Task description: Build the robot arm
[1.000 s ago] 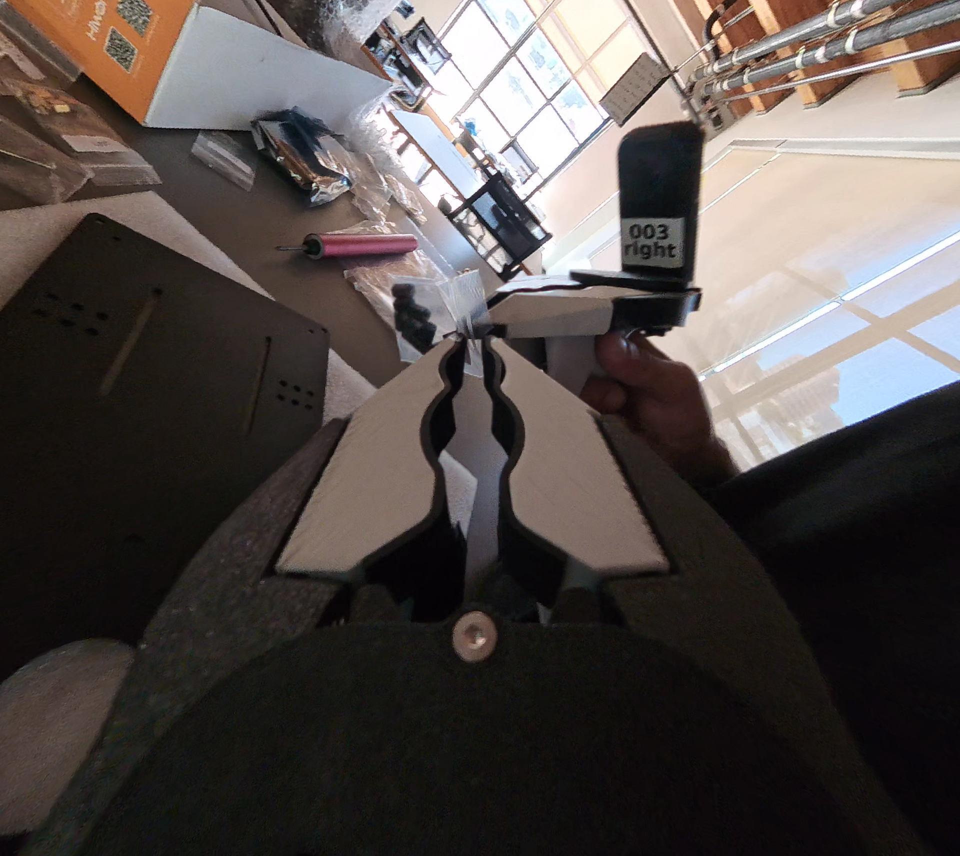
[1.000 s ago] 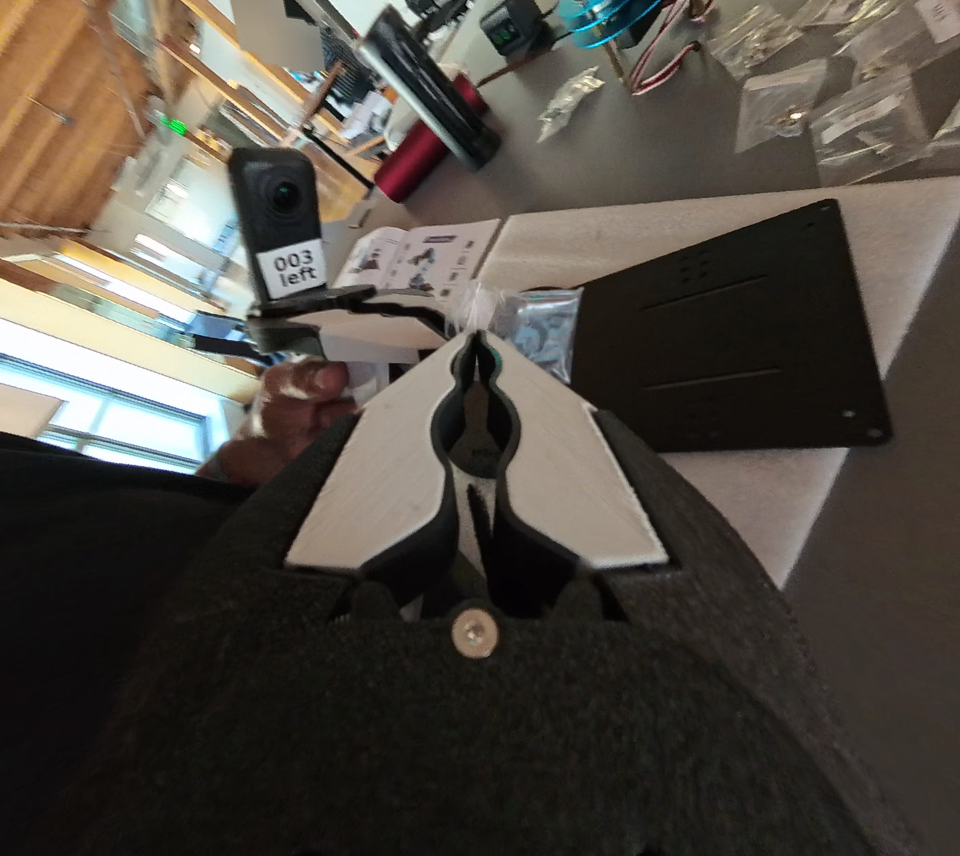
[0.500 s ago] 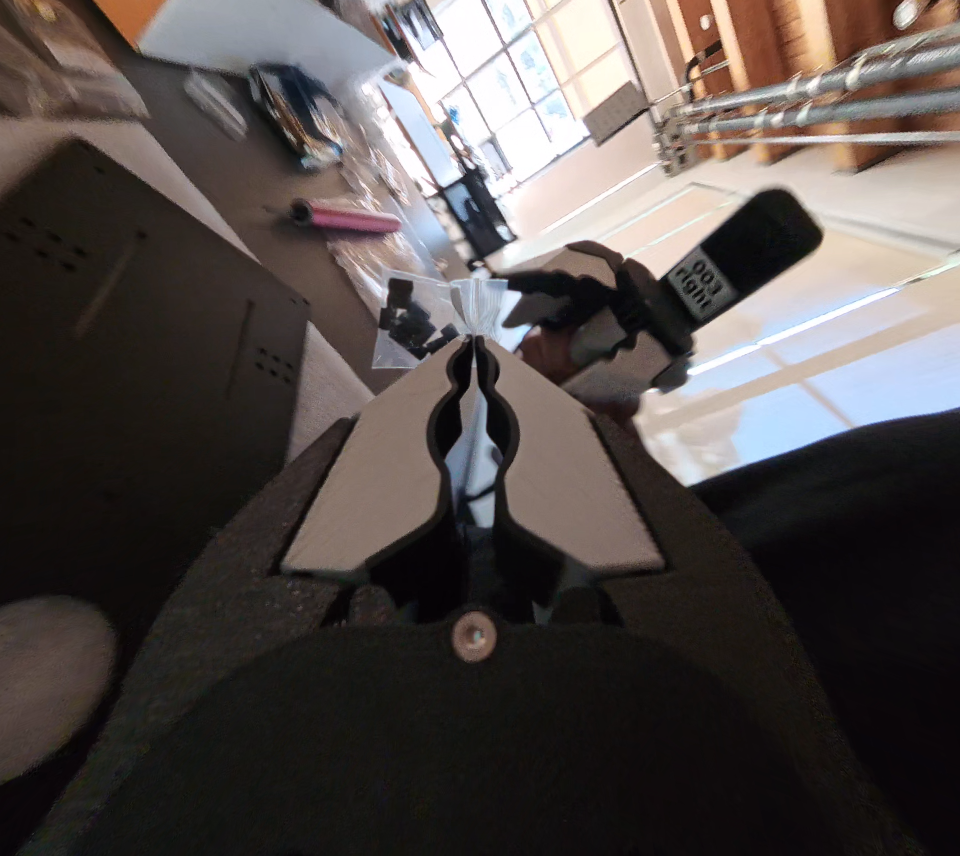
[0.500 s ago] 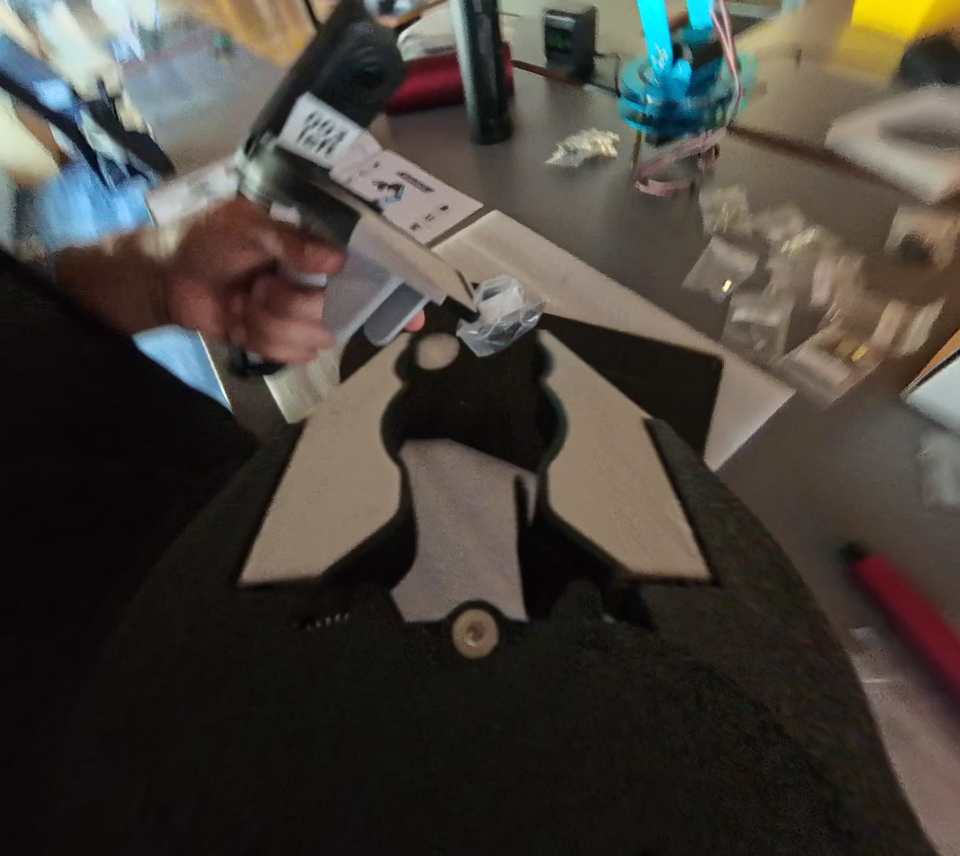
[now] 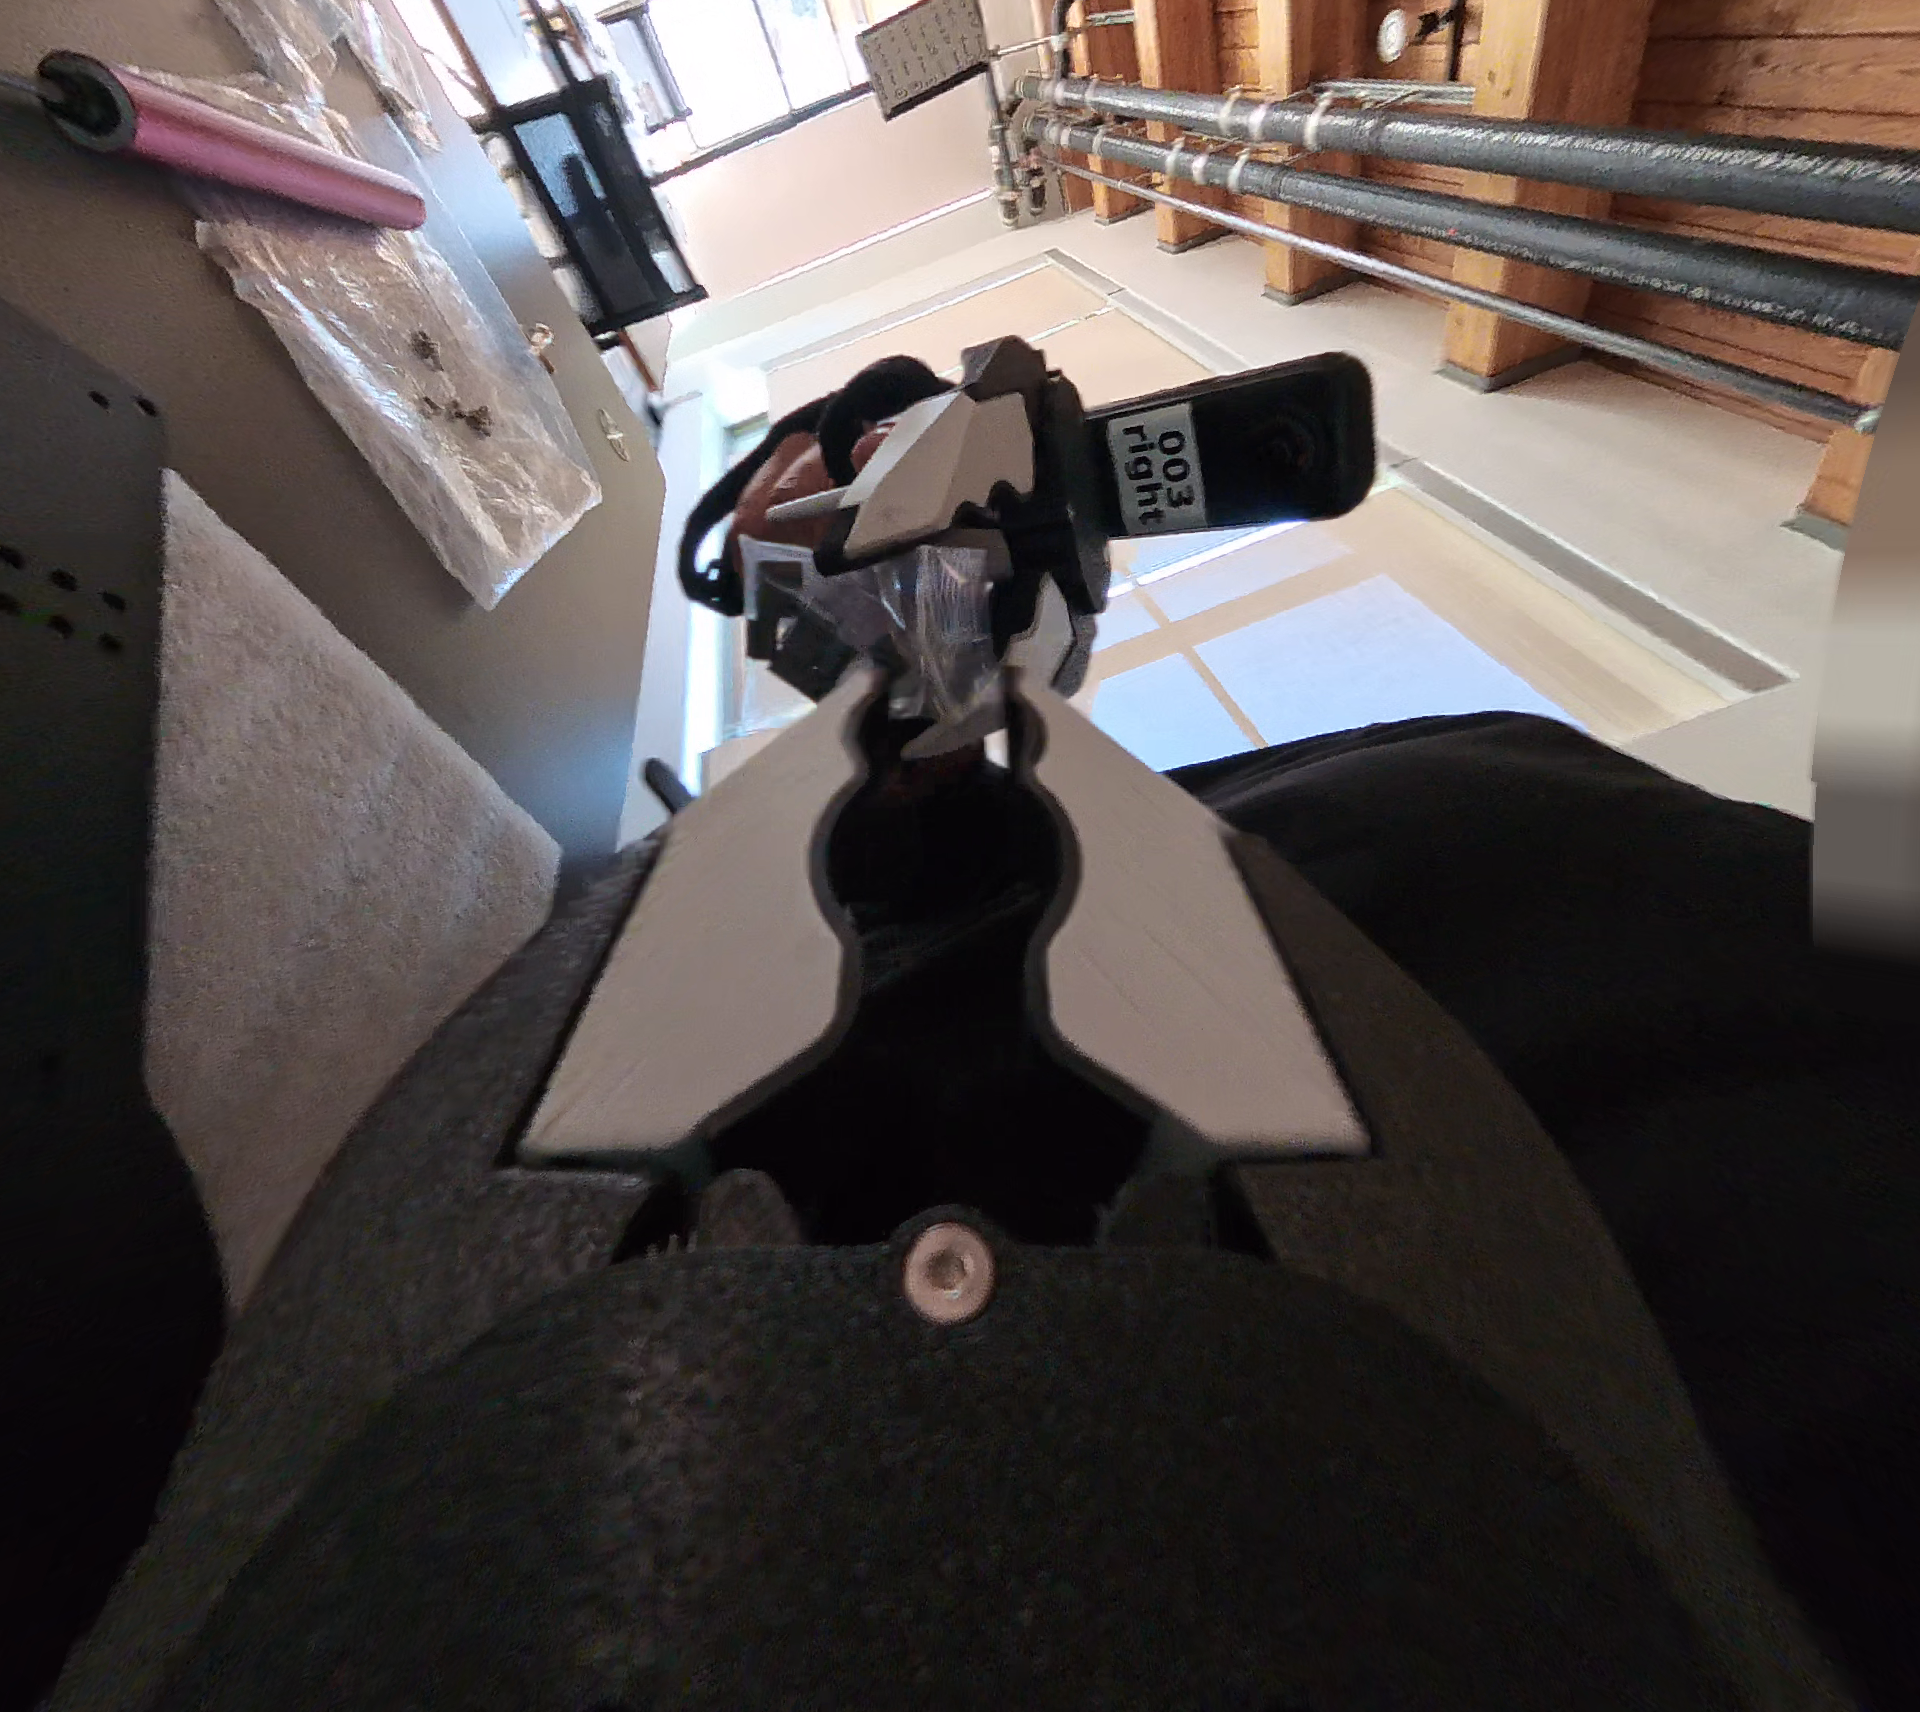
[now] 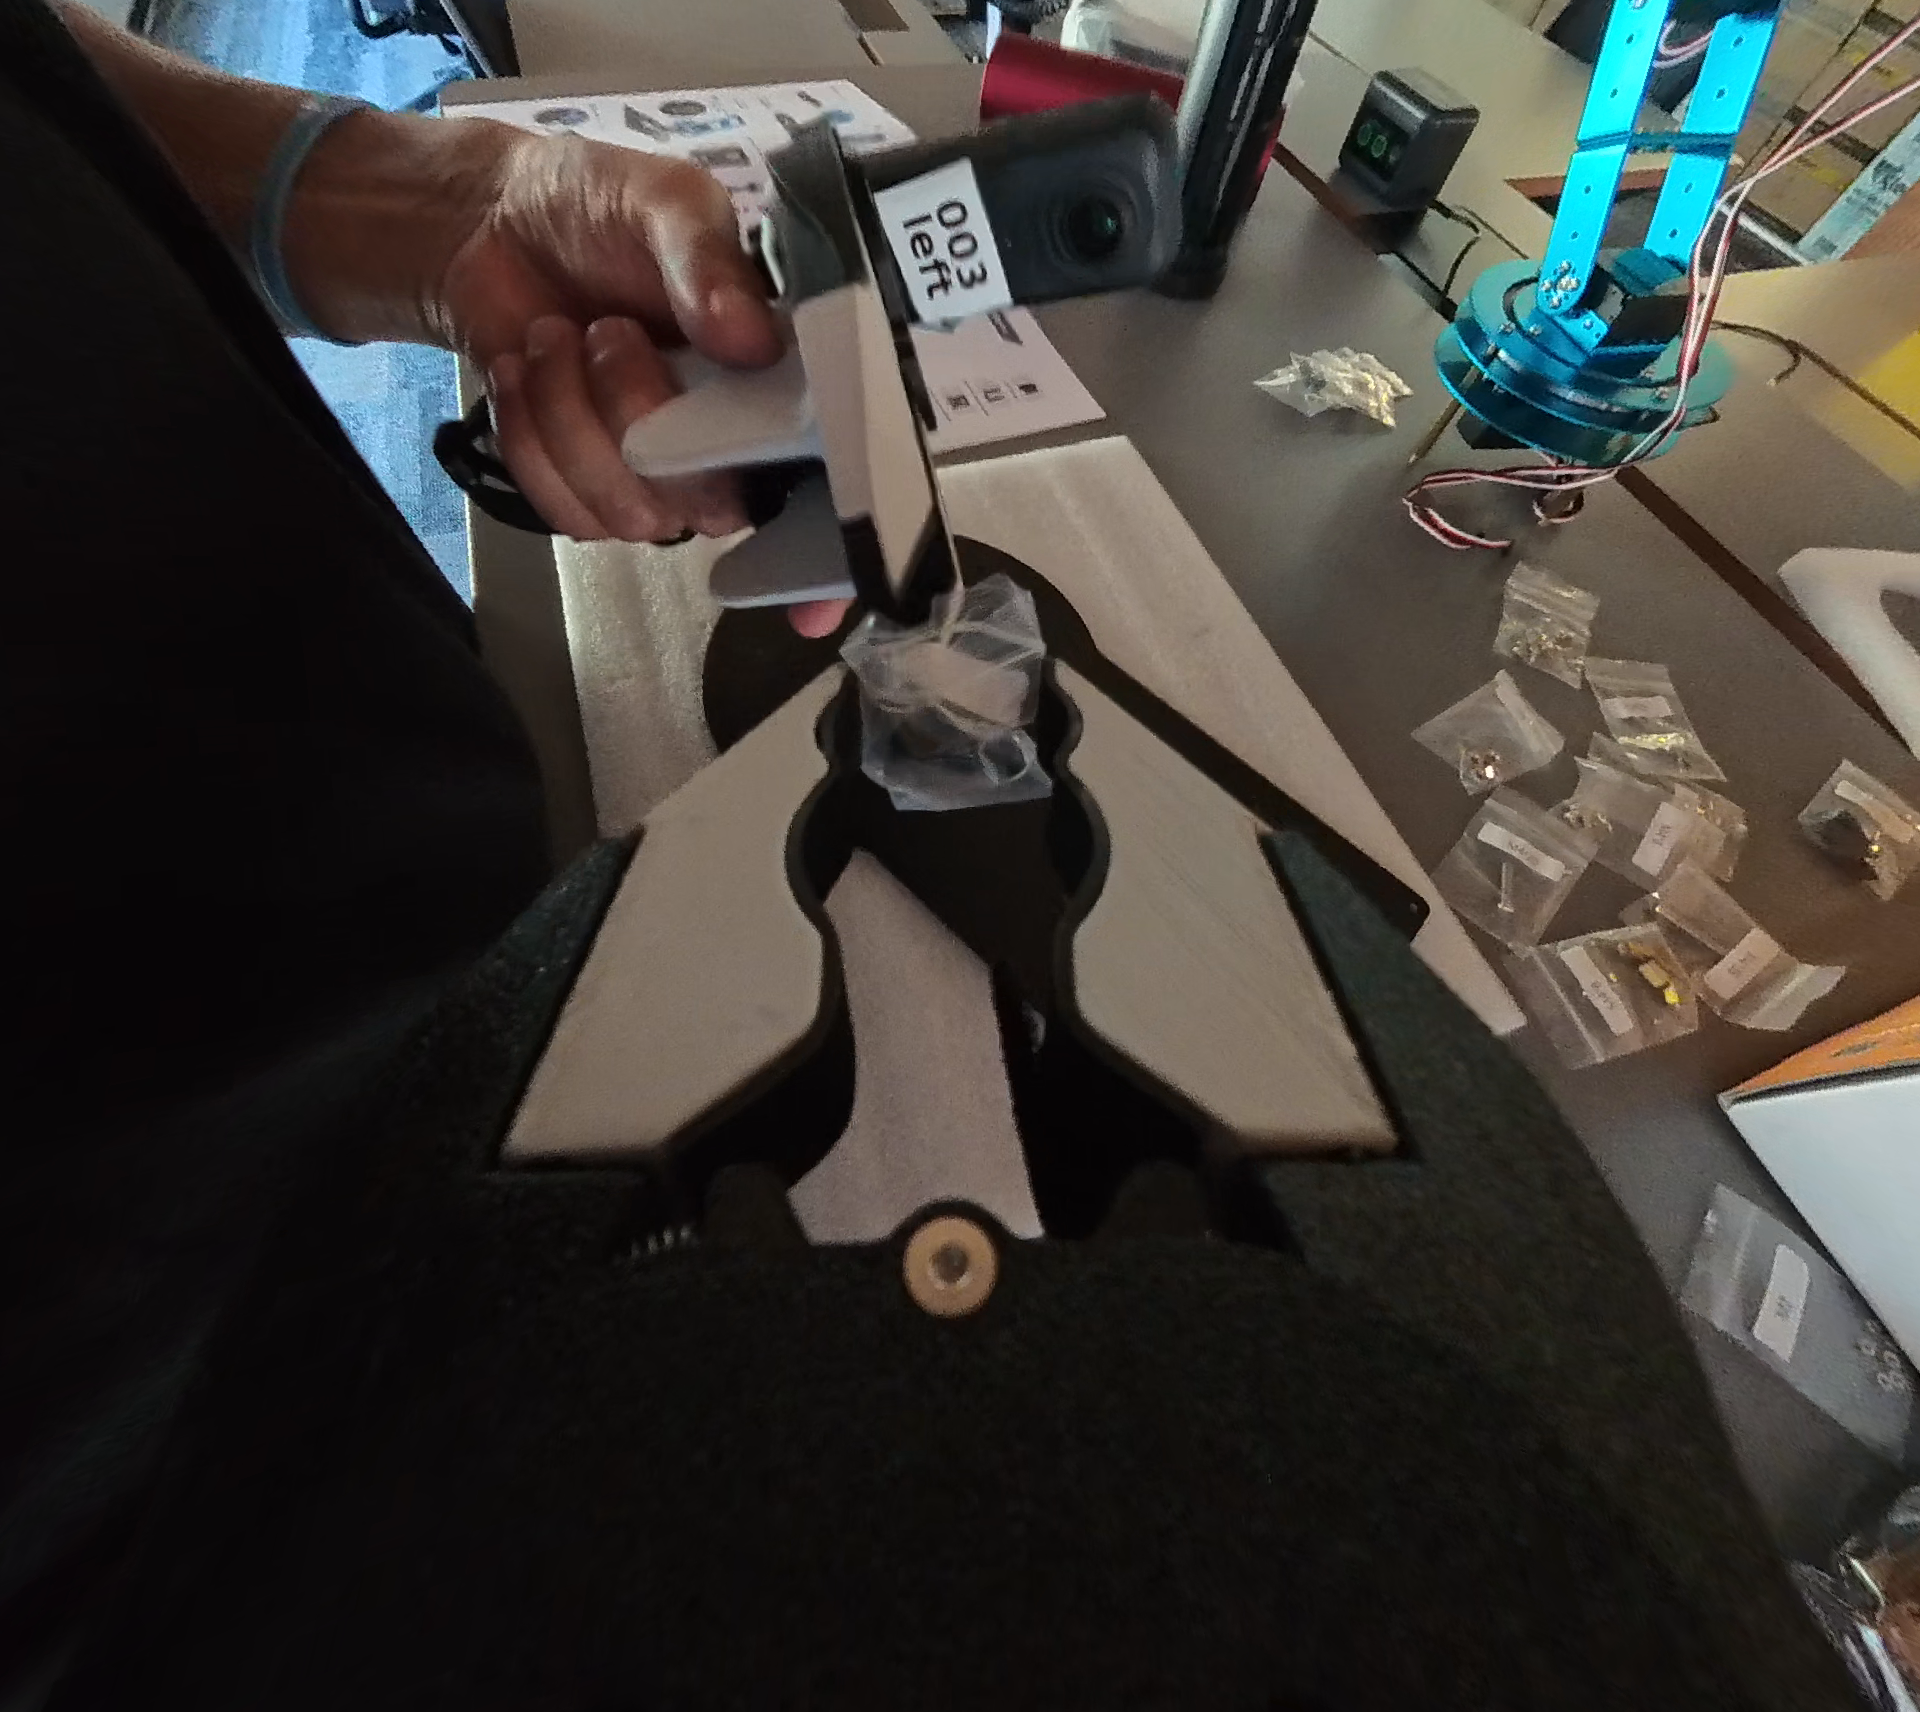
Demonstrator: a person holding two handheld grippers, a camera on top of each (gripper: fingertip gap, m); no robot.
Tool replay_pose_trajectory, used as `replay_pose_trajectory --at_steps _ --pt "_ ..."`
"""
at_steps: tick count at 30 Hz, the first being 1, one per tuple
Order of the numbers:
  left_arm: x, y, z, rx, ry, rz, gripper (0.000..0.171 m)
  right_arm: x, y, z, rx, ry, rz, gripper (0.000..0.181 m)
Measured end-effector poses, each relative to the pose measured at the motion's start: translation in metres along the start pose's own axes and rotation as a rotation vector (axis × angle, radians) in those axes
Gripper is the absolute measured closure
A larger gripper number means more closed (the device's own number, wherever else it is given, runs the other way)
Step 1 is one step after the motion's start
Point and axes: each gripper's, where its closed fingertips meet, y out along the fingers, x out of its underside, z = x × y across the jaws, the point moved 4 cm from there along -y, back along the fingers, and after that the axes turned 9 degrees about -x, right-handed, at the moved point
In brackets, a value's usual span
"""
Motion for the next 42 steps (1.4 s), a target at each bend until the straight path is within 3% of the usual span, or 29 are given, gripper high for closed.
replay_pose_trajectory --at_steps 2,5,9,16,19,24,25,27,31,34,39,42 --pt "-0.001 -0.002 -0.006 -0.087 0.056 0.012 0.132 0.003 0.001 0.001 0.017 -0.002 -0.03 0.15" --pt "-0.006 -0.005 -0.012 -0.231 0.166 0.042 0.129 0.008 0.003 0.002 0.035 -0.01 -0.093 0.151" --pt "-0.011 -0.005 -0.013 -0.285 0.224 0.038 0.147 0.008 0.006 0.001 0.085 -0.079 -0.167 0.151" --pt "-0.004 0.004 -0.022 -0.462 0.371 -0.096 0.17 0.017 0.012 -0.006 0.107 -0.122 -0.284 0.149" --pt "-0.005 0.003 -0.021 -0.476 0.451 -0.114 0.171 0.017 0.003 -0.002 0.057 0.044 -0.13 0.134" --pt "-0.018 -0.007 0.008 -0.189 0.418 0.012 0.171 0.016 -0.033 0.022 -0.23 0.593 0.507 0.118" --pt "-0.02 -0.01 0.013 -0.153 0.41 0.027 0.171 0.021 -0.03 0.02 -0.305 0.652 0.551 0.119" --pt "-0.022 -0.012 0.015 -0.134 0.404 0.038 0.171 0.018 -0.028 0.008 -0.45 0.686 0.635 0.139" --pt "-0.022 -0.01 0.017 -0.129 0.426 0.028 0.171 0.009 -0.026 0.004 -0.492 0.666 0.679 0.175" --pt "-0.026 -0.012 0.016 -0.16 0.461 0.054 0.171 0.009 -0.028 0.008 -0.441 0.658 0.666 0.176" --pt "-0.031 -0.013 0.006 -0.382 0.651 0.125 0.171 0.018 -0.022 0.016 -0.318 0.67 0.567 0.176" --pt "-0.025 -0.01 0.011 -0.34 0.674 0.095 0.171 0.02 -0.024 0.018 -0.299 0.685 0.547 0.176"
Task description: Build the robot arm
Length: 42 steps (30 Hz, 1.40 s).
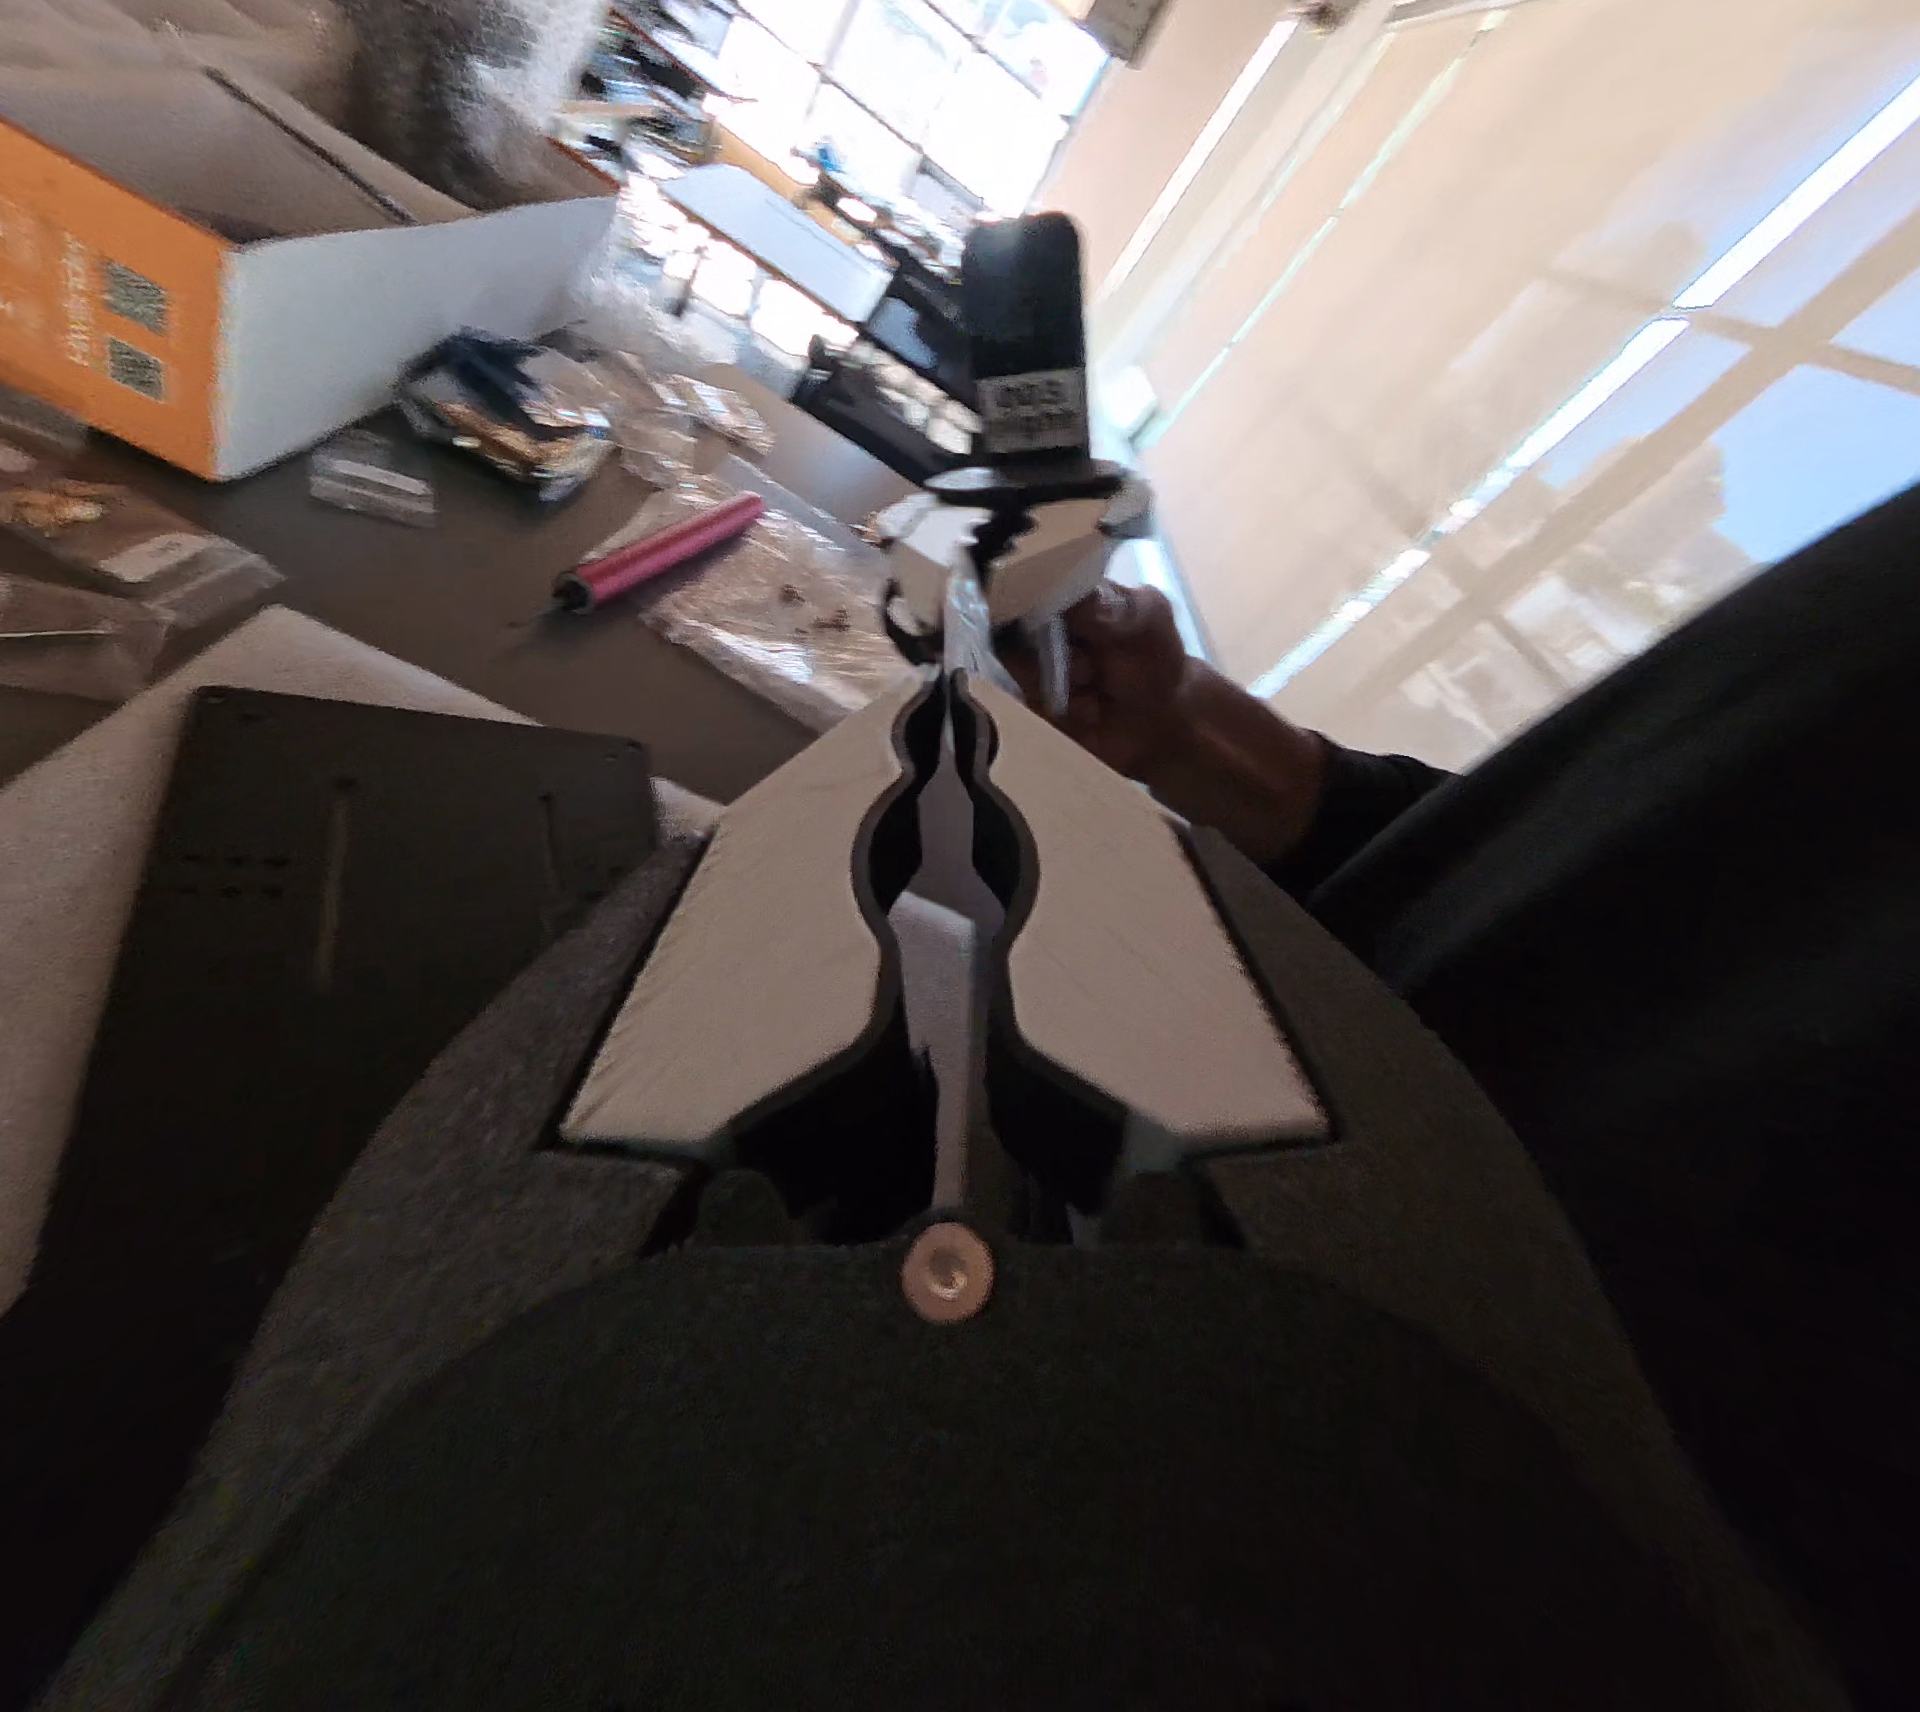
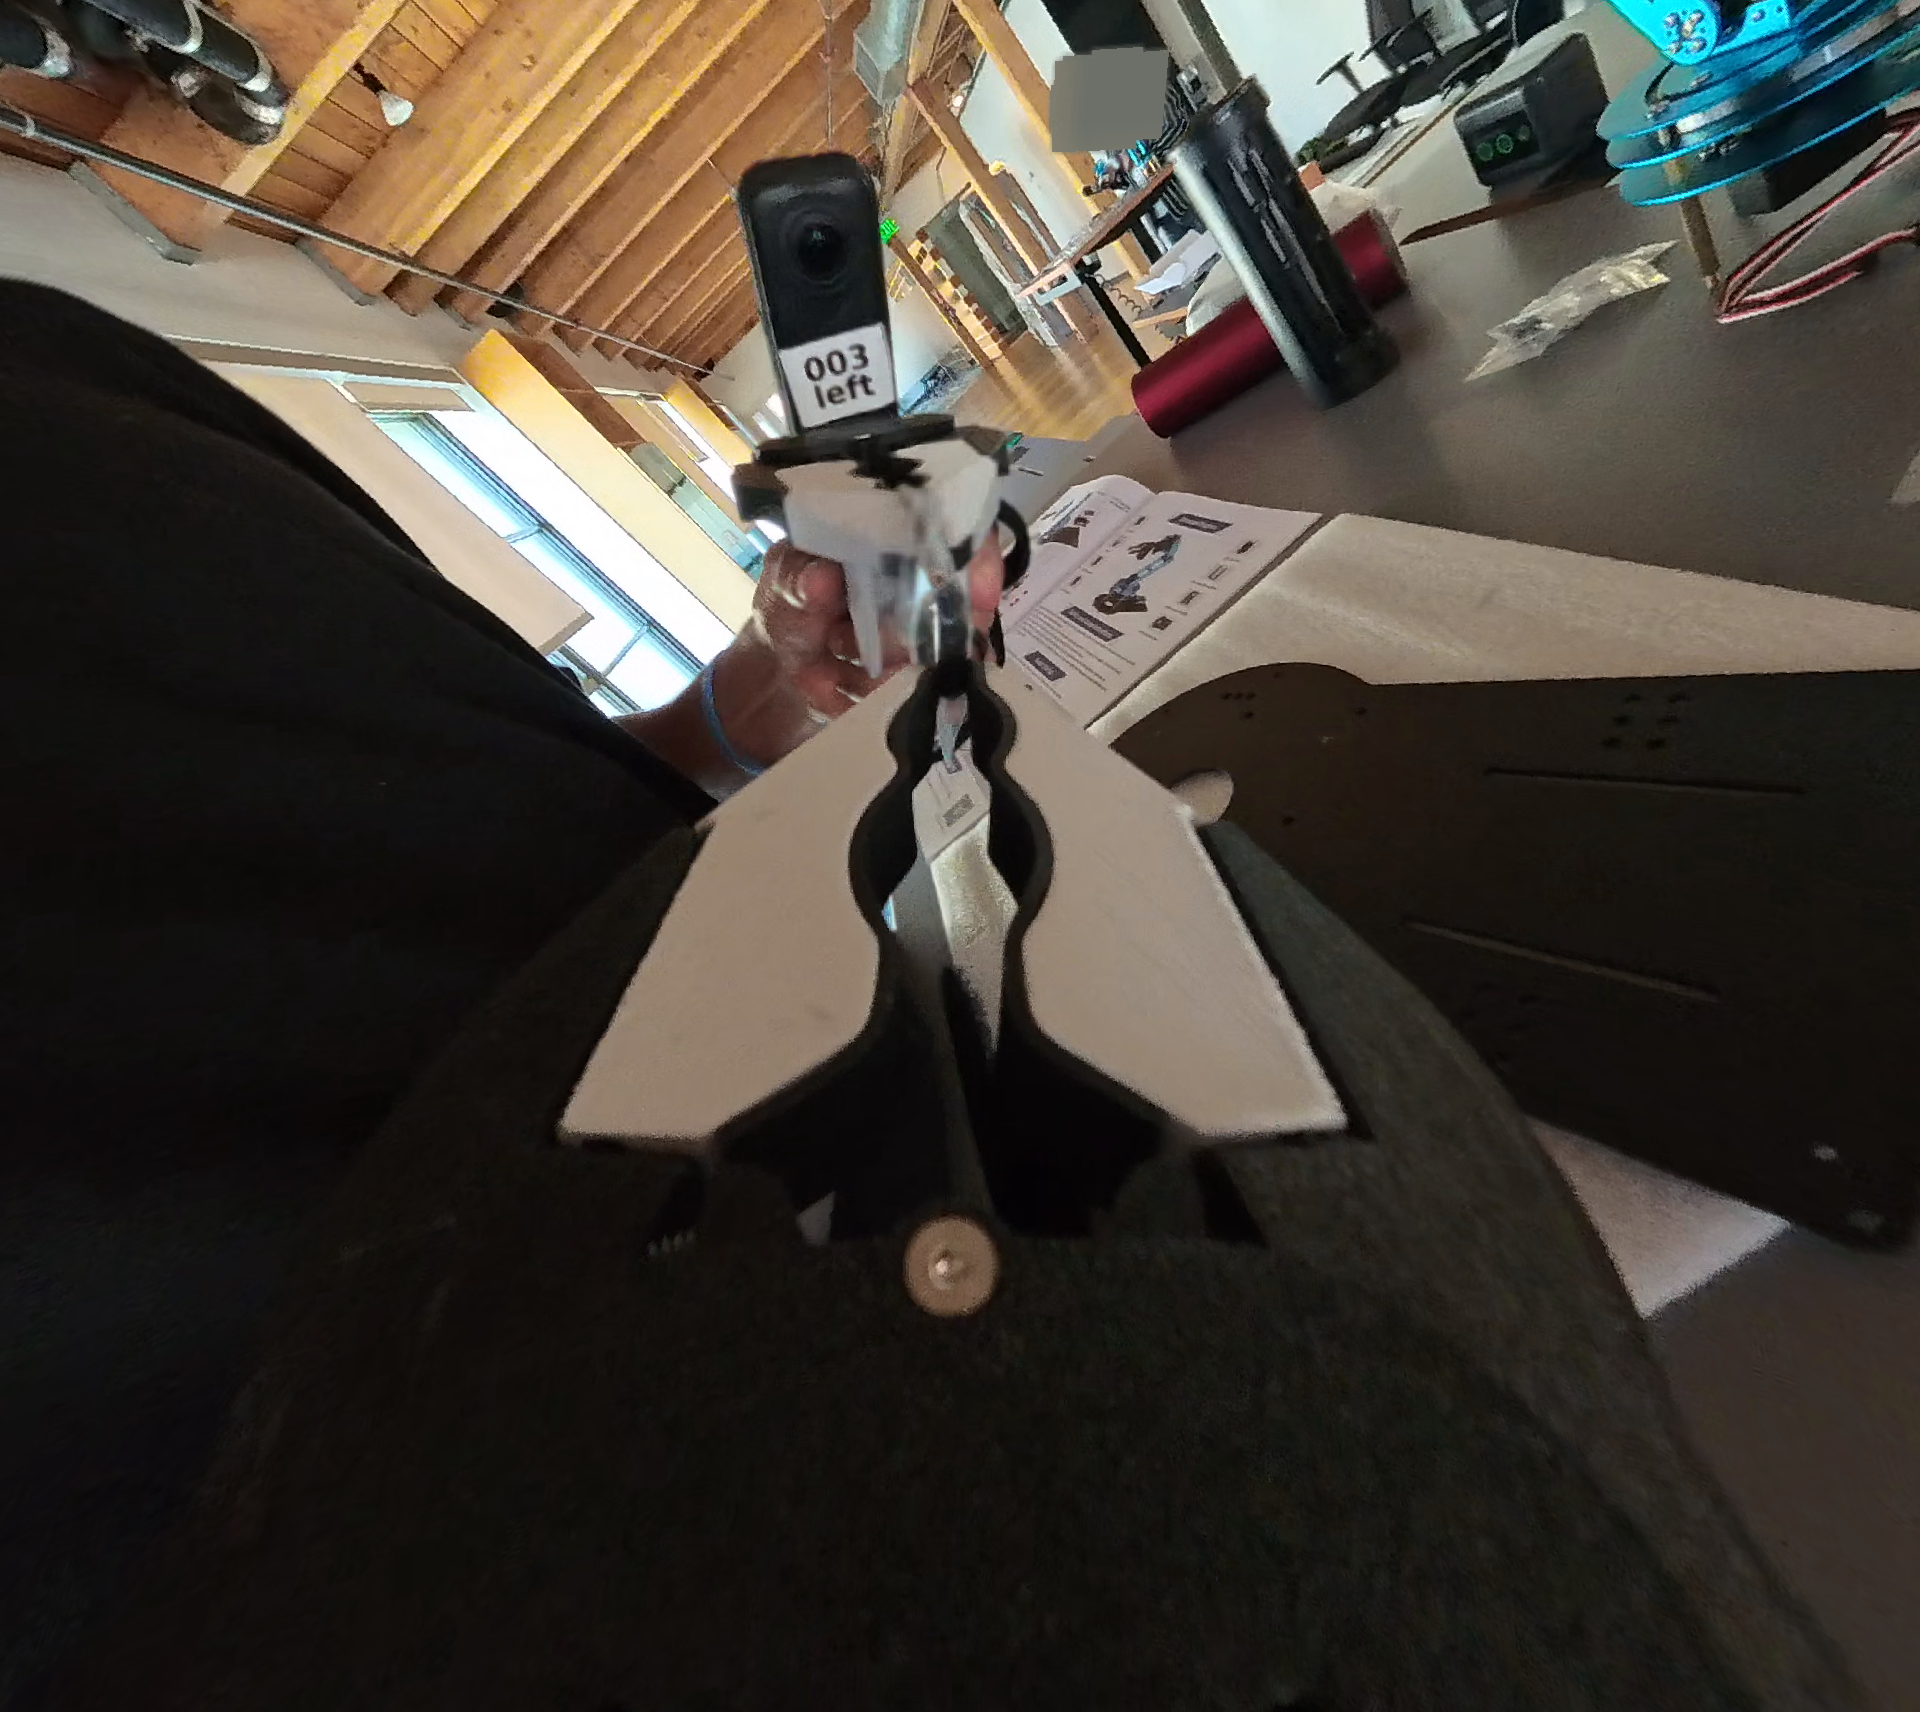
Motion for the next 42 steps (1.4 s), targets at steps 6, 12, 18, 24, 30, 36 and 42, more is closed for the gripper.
replay_pose_trajectory --at_steps 6,12,18,24,30,36,42 --pt "0.005 0.005 0.004 0.072 -0.02 -0.051 0.171 -0.002 -0.001 -0.012 -0.041 -0.002 -0.019 0.177" --pt "-0.001 0.004 0.009 0.114 -0.045 -0.006 0.171 0.002 -0.004 -0.017 -0.063 -0.022 -0.032 0.176" --pt "-0.008 -0.001 -0.002 0.038 -0.058 0.048 0.171 0.001 -0.006 -0.016 0.002 -0.079 -0.052 0.181" --pt "-0.021 -0.021 -0.004 0.055 -0.049 0.114 0.171 -0.009 -0.023 -0.014 0.034 -0.062 0.0 0.181" --pt "-0.021 -0.011 0.007 0.112 -0.047 0.091 0.171 -0.024 0.0 -0.022 -0.118 -0.048 0.054 0.155" --pt "-0.017 -0.006 0.012 0.129 -0.038 0.076 0.171 -0.031 0.007 -0.024 -0.166 -0.051 0.087 0.178" --pt "-0.016 -0.006 0.009 0.104 -0.022 0.075 0.171 -0.026 0.005 -0.017 -0.066 -0.08 0.066 0.181"
